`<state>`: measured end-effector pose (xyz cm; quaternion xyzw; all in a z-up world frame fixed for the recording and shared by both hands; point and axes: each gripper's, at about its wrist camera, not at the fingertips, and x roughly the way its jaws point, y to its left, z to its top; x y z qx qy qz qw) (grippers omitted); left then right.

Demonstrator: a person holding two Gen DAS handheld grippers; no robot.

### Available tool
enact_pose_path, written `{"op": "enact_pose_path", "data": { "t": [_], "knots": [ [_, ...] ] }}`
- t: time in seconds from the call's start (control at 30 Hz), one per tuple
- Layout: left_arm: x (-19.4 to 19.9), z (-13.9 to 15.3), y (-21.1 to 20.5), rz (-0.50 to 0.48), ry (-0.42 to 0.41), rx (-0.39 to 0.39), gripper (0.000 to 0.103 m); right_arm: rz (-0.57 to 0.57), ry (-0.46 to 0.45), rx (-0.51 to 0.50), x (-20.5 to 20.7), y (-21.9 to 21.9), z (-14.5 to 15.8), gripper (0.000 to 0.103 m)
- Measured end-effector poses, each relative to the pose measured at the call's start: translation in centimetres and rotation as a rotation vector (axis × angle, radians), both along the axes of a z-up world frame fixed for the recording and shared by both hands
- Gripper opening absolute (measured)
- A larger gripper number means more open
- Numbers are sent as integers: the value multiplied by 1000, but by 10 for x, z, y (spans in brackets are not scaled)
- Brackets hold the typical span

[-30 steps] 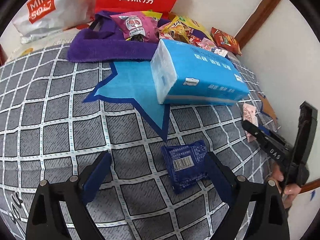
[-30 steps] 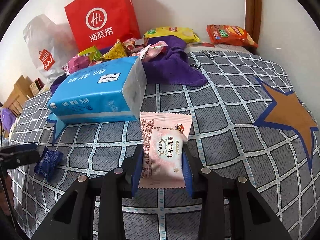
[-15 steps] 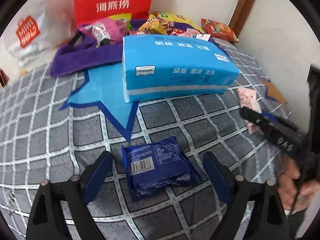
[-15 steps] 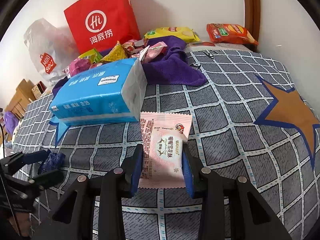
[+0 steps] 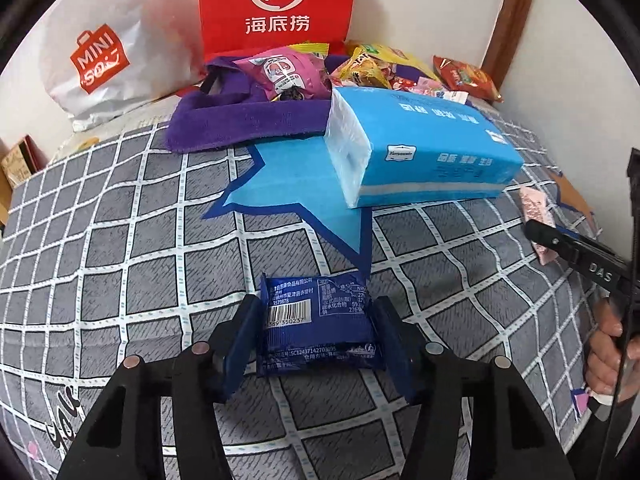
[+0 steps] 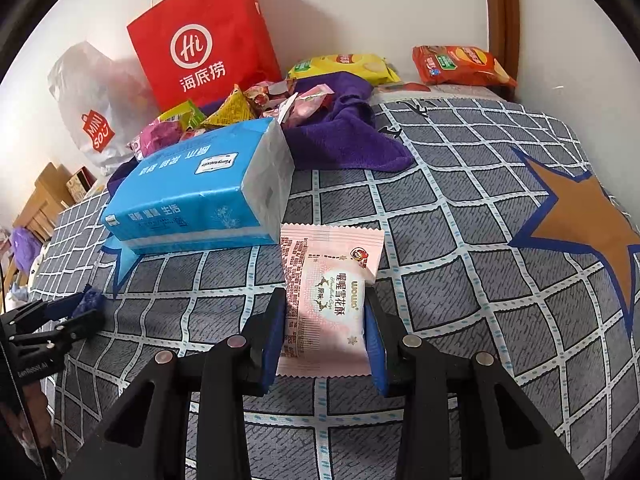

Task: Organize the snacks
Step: 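Carry the blue packet and cake packet over the purple towel with both tools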

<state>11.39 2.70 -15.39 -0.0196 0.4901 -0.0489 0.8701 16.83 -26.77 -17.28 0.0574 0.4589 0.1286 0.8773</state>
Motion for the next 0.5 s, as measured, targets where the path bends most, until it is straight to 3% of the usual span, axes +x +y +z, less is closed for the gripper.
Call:
{"op": "enact_pose_path", "data": {
  "t": [0.2, 0.3, 0.5],
  "knots": [
    [-4, -7, -18, -14, -61, 89, 62, 0, 0, -4, 0, 1, -1, 37],
    [-4, -5, -15, -10, -65, 76, 53, 2, -1, -13, 0, 2, -1, 37],
    [-6, -5, -17, -13, -72, 84, 49, 9, -3, -38, 0, 6, -1, 37]
  ]
}}
